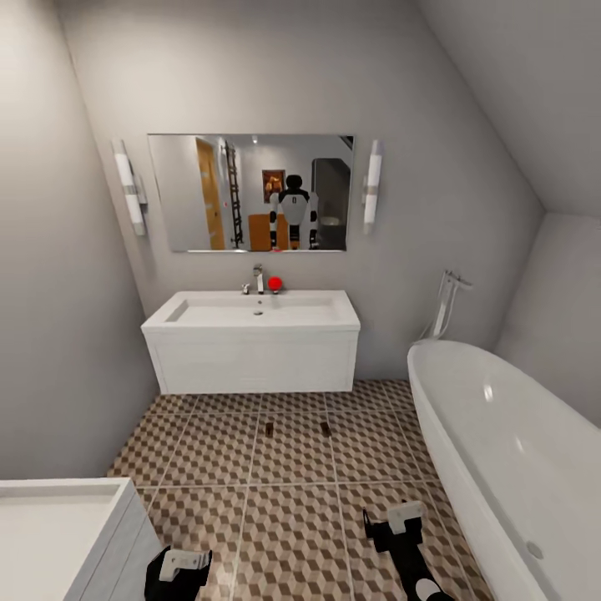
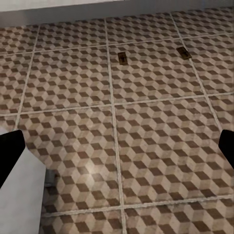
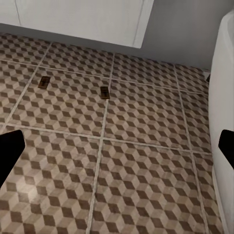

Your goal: Take the four mousetraps from the cabinet in the bathroom and place them on the bathroom floor. Make sure all four end up on the same floor surface, and ensure that at least two of them are either under or directly next to the same bathroom sink.

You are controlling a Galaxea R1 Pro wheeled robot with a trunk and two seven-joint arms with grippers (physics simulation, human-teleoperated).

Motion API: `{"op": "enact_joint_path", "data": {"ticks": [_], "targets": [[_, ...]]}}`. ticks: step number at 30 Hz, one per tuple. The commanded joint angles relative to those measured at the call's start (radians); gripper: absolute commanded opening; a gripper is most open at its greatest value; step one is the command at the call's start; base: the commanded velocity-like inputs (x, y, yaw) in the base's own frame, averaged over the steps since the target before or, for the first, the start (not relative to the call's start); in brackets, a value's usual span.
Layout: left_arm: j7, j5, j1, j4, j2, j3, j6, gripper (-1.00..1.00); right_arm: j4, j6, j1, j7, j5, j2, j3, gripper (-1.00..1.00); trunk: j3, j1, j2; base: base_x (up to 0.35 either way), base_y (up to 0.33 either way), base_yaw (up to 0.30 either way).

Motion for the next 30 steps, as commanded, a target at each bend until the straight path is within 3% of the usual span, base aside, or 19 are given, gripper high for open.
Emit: {"op": "enact_joint_path", "data": {"ticks": [1,23,30], "targets": [[-0.002,-0.006,-0.002,0.004,0.001,0.008,-0.005,1.00,0.001,-0.003,-0.001,-0.005,-0.007,0.000,0.009,1.00,0.003,-0.004,0.006,0.000,0.000,0.000],[-0.001,-0.006,-0.002,0.004,0.001,0.008,-0.005,1.00,0.001,-0.003,-0.001,-0.005,-0.007,0.000,0.009,1.00,0.109,-0.088,0.160,0.000,0.000,0.000],[-0.002,-0.006,-0.002,0.004,0.001,0.008,-0.005,1.00,0.001,-0.003,-0.001,-0.004,-0.006,0.000,0.009,1.00,0.128,-0.107,0.195,0.000,0.000,0.000]]}}
